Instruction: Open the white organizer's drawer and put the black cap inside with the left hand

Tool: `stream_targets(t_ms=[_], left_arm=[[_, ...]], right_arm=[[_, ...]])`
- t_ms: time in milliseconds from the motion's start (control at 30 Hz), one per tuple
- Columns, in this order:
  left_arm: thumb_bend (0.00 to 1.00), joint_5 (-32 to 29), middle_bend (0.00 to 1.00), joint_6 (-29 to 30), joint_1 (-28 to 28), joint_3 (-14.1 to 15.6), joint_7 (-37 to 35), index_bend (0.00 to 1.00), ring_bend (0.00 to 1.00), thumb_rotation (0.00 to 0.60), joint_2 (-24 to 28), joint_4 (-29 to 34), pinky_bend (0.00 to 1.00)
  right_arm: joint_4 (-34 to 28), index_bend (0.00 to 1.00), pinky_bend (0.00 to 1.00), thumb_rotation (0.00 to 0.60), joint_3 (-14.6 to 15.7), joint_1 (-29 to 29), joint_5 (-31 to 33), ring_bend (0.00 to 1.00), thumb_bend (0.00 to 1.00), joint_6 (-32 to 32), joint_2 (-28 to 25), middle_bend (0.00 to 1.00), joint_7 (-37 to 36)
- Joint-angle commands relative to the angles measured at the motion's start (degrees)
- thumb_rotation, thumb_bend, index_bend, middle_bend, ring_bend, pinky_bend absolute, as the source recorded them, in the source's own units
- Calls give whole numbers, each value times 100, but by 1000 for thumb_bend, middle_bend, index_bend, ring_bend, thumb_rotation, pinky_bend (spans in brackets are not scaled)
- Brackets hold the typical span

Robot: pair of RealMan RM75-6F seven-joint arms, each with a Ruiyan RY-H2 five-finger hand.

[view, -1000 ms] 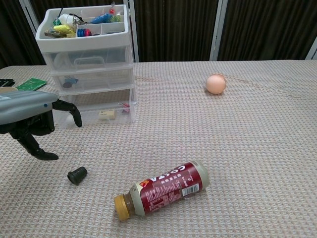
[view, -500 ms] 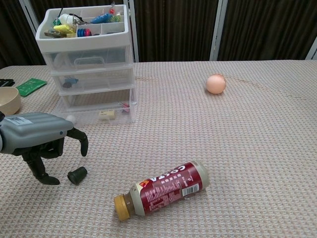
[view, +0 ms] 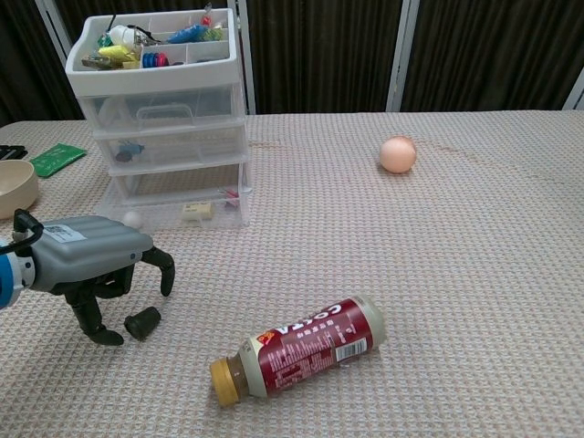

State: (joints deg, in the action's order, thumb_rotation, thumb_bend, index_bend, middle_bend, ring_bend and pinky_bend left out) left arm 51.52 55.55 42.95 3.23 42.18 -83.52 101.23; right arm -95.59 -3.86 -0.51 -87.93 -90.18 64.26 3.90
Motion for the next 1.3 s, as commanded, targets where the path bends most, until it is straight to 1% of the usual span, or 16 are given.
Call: stream_targets(t_ms=[33, 133, 333, 500, 633, 800, 900, 1133, 1300], left_arm=[[240, 2, 1000, -11, 10, 5, -13, 372, 903, 600, -26, -15, 704], [239, -14, 1000, -30, 17, 20, -27, 380, 903, 600, -36, -18, 704], [241, -26, 1000, -47, 39, 37, -40, 434, 903, 600, -41, -17, 704], [315, -91, 1000, -35, 39, 48, -64, 491, 903, 600, -35, 5, 704], [319, -97, 1000, -20, 40, 68, -64, 506, 903, 600, -19, 20, 704], [369, -102, 1000, -5, 39, 78, -90, 512, 903, 600, 5, 44, 704], [374, -86, 1000, 7, 40, 77, -102, 512, 903, 600, 11, 55, 704], [373, 70, 1000, 140, 57, -56, -204, 512, 903, 600, 128, 168, 704], [374, 38, 1000, 286, 124, -298, -232, 512, 902, 600, 267, 95, 704]], right_arm=[[0, 89, 0, 600, 1, 0, 1, 0, 70, 2, 0, 0, -4], [0, 89, 0, 600, -1, -1, -2, 0, 70, -1, -1, 0, -11], [1, 88, 0, 600, -5, 2, -3, 0, 71, -10, 1, 0, -14], [1, 89, 0, 600, -5, 3, -2, 0, 70, -11, 0, 0, -16], [-4, 89, 0, 600, -7, 4, 0, 0, 70, -13, 1, 0, -17], [-9, 89, 0, 600, -8, 5, 4, 0, 69, -13, 1, 0, -14], [-10, 89, 0, 600, -7, 5, 3, 0, 69, -13, 1, 0, -13], [-11, 89, 0, 600, -8, 5, 5, 0, 70, -12, -2, 0, -16], [-17, 88, 0, 600, -3, 7, -2, 0, 70, -12, -3, 0, -21]])
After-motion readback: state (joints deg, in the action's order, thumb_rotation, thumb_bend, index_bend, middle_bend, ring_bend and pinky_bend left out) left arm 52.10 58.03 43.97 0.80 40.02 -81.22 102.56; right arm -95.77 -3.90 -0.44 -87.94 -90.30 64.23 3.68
